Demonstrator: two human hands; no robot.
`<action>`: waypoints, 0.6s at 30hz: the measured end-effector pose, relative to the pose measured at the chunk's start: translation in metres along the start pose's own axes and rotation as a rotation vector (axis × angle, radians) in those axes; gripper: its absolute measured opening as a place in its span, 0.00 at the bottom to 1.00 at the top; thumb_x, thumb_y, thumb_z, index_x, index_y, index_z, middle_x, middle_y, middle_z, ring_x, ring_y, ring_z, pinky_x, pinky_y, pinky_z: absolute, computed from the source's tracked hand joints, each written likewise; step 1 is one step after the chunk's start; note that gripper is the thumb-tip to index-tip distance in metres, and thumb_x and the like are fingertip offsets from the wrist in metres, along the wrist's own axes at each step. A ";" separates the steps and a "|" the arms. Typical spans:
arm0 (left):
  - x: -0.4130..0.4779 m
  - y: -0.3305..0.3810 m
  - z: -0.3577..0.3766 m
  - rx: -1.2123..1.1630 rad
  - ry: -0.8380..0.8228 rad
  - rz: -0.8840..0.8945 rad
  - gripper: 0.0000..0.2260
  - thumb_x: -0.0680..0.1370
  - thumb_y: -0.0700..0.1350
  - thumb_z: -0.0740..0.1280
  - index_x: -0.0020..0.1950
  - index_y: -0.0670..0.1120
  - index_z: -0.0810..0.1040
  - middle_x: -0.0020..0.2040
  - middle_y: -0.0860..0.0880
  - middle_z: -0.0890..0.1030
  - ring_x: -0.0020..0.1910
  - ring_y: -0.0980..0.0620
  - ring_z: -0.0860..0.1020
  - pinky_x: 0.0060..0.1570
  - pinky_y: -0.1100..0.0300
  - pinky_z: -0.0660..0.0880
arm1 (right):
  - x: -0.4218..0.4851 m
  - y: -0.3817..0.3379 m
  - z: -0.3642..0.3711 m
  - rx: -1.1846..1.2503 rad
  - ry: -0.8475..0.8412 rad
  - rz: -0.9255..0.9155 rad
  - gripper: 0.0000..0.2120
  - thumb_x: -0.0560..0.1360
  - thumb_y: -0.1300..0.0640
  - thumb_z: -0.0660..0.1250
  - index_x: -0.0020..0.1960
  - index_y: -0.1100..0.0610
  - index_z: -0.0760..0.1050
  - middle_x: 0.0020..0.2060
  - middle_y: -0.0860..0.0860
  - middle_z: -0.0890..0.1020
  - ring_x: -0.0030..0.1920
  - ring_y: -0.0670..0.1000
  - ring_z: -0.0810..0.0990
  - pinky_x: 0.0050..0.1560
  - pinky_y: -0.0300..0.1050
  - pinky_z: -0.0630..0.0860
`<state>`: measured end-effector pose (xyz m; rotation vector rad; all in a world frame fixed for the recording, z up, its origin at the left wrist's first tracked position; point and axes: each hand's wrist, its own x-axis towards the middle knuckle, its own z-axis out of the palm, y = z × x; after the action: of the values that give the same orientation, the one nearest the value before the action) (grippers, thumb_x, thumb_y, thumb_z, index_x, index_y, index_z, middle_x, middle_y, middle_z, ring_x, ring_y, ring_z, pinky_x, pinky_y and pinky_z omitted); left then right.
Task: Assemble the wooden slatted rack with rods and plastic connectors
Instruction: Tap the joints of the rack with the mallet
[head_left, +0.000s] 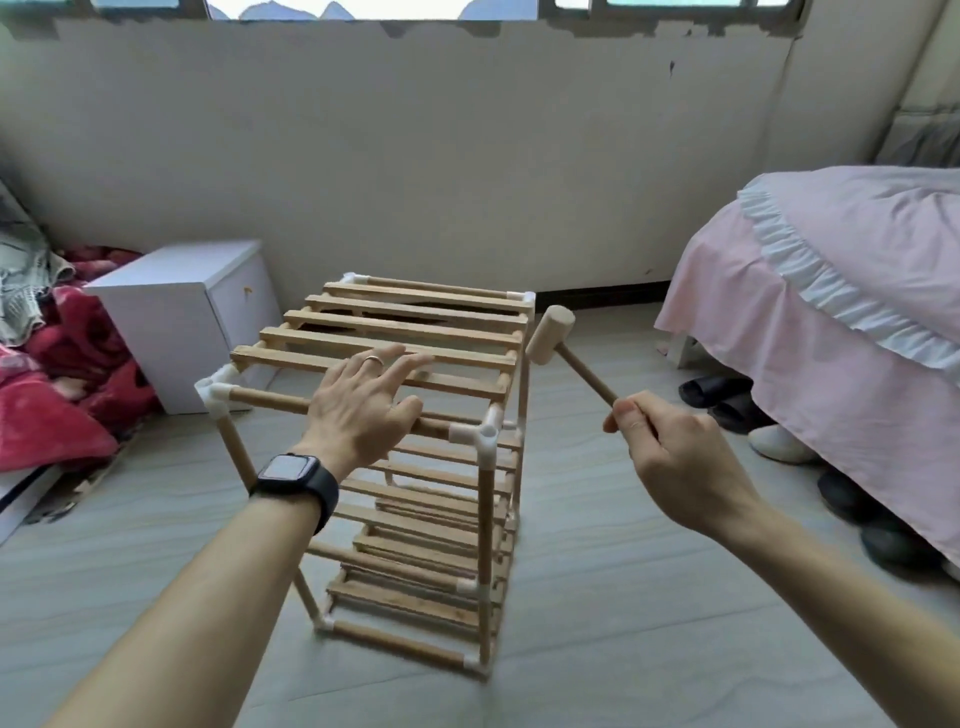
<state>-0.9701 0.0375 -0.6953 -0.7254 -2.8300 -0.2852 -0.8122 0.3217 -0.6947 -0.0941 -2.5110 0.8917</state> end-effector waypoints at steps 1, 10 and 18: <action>-0.007 -0.017 -0.005 0.010 -0.020 -0.031 0.31 0.74 0.58 0.47 0.79 0.62 0.58 0.81 0.50 0.59 0.77 0.48 0.60 0.72 0.46 0.60 | 0.001 -0.001 0.007 0.032 -0.009 0.011 0.14 0.85 0.52 0.58 0.46 0.52 0.79 0.22 0.47 0.73 0.26 0.49 0.73 0.28 0.42 0.67; -0.025 -0.087 -0.055 0.019 -0.144 -0.453 0.24 0.80 0.54 0.50 0.77 0.61 0.64 0.79 0.46 0.63 0.76 0.42 0.63 0.73 0.38 0.59 | 0.040 -0.049 0.036 0.833 -0.394 0.243 0.11 0.78 0.62 0.68 0.60 0.56 0.77 0.50 0.60 0.81 0.30 0.48 0.74 0.30 0.39 0.71; 0.036 0.038 -0.020 0.030 -0.174 -0.259 0.43 0.71 0.80 0.47 0.82 0.61 0.52 0.83 0.44 0.49 0.81 0.36 0.45 0.74 0.29 0.44 | 0.088 -0.067 0.041 0.730 -0.136 0.019 0.09 0.81 0.53 0.68 0.57 0.56 0.77 0.42 0.54 0.82 0.35 0.50 0.78 0.36 0.44 0.77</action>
<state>-0.9790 0.0814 -0.6619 -0.3928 -3.0885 -0.2288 -0.9026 0.2642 -0.6449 0.1854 -2.1406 1.8028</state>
